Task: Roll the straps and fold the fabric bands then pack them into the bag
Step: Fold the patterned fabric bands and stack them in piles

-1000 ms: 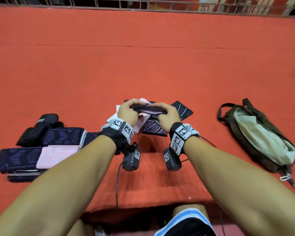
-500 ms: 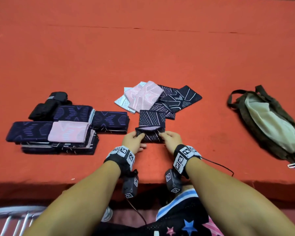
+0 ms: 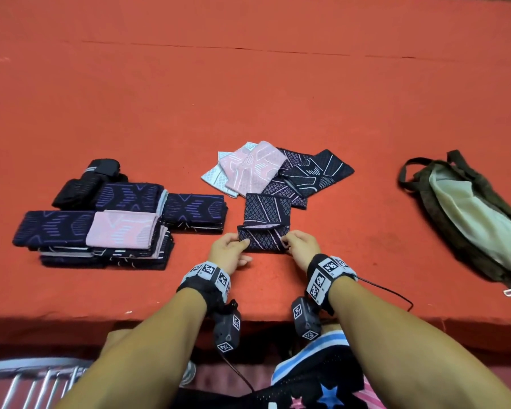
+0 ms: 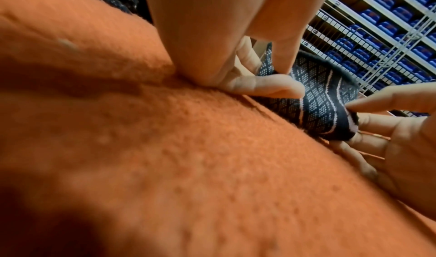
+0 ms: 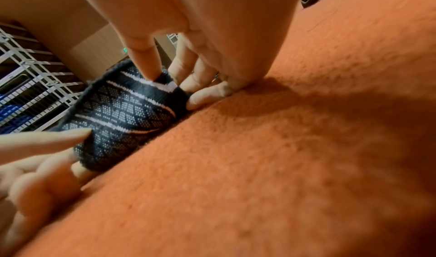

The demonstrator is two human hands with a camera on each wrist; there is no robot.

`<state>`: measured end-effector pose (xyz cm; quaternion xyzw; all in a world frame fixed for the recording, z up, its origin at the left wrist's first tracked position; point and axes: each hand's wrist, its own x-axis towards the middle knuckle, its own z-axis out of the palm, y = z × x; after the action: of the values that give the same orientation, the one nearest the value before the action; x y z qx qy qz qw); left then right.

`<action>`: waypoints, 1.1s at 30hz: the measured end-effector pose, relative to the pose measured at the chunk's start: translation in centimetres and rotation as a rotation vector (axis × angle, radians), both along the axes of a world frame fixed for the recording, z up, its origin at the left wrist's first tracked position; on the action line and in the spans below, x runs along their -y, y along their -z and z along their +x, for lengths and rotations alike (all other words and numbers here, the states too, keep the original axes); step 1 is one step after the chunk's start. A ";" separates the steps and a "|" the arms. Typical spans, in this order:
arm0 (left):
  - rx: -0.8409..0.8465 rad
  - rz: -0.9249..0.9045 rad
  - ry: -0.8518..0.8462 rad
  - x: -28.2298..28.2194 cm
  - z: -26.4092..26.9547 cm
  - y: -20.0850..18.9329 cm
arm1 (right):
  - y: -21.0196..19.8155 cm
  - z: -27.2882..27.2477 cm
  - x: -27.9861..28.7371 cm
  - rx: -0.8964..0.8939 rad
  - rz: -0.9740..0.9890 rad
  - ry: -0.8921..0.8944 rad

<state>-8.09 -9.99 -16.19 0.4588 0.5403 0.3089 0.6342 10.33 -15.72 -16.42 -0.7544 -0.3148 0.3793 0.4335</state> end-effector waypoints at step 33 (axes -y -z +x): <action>-0.354 0.374 0.051 -0.3 0.5 -0.1 | -0.9 0.3 -0.1 0.297 -0.029 -0.281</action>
<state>-7.63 -9.72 -16.13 0.6286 0.5646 0.3021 0.4413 10.59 -15.66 -15.56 -0.7569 -0.4720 0.3249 0.3143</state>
